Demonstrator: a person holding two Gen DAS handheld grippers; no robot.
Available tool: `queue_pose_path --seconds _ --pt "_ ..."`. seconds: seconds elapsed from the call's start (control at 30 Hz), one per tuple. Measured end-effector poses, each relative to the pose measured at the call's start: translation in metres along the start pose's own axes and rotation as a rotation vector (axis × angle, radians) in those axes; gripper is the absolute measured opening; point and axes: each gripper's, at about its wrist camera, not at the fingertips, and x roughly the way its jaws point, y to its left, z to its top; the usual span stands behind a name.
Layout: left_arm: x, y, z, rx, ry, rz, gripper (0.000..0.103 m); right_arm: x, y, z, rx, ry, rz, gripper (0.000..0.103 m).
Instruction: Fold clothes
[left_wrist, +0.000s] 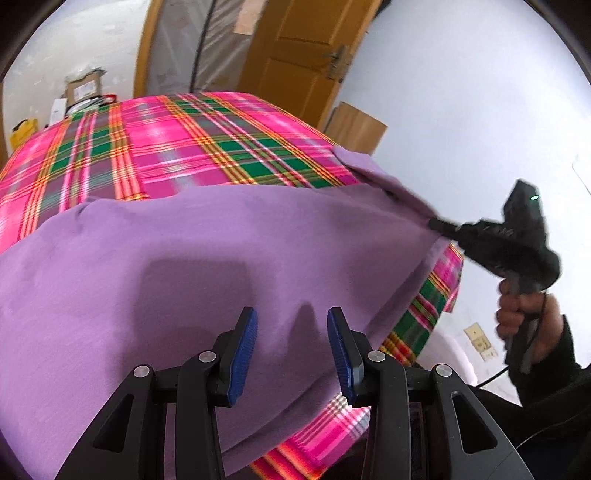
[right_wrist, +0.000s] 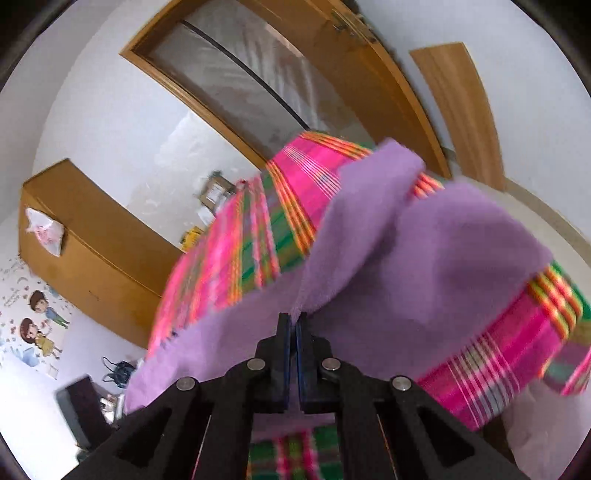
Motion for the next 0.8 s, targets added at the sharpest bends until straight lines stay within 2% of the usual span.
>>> queue_pose_path --seconds 0.07,0.13,0.17,0.37,0.53,0.73,0.8 --pt "0.004 -0.004 -0.002 0.017 0.021 -0.01 0.041 0.011 -0.016 -0.006 0.042 0.04 -0.026 0.003" --pt "0.008 -0.009 -0.003 0.036 0.039 -0.016 0.041 0.019 -0.029 -0.008 0.095 0.082 -0.01 0.003" --pt "0.011 -0.013 -0.004 0.046 0.046 -0.021 0.041 0.018 -0.029 -0.007 0.095 0.082 -0.012 0.007" --pt "0.029 -0.032 -0.005 0.12 0.091 -0.045 0.041 0.013 -0.019 0.007 0.025 0.046 -0.053 0.015" --pt "0.04 -0.048 -0.002 0.184 0.104 -0.054 0.041 0.022 -0.017 0.014 -0.004 0.096 -0.092 0.015" --pt "0.048 -0.065 0.002 0.236 0.116 -0.055 0.041 0.029 -0.003 0.022 -0.06 0.14 -0.091 0.016" --pt "0.051 -0.068 0.002 0.247 0.119 -0.057 0.044 0.032 -0.002 0.022 -0.064 0.161 -0.118 0.023"
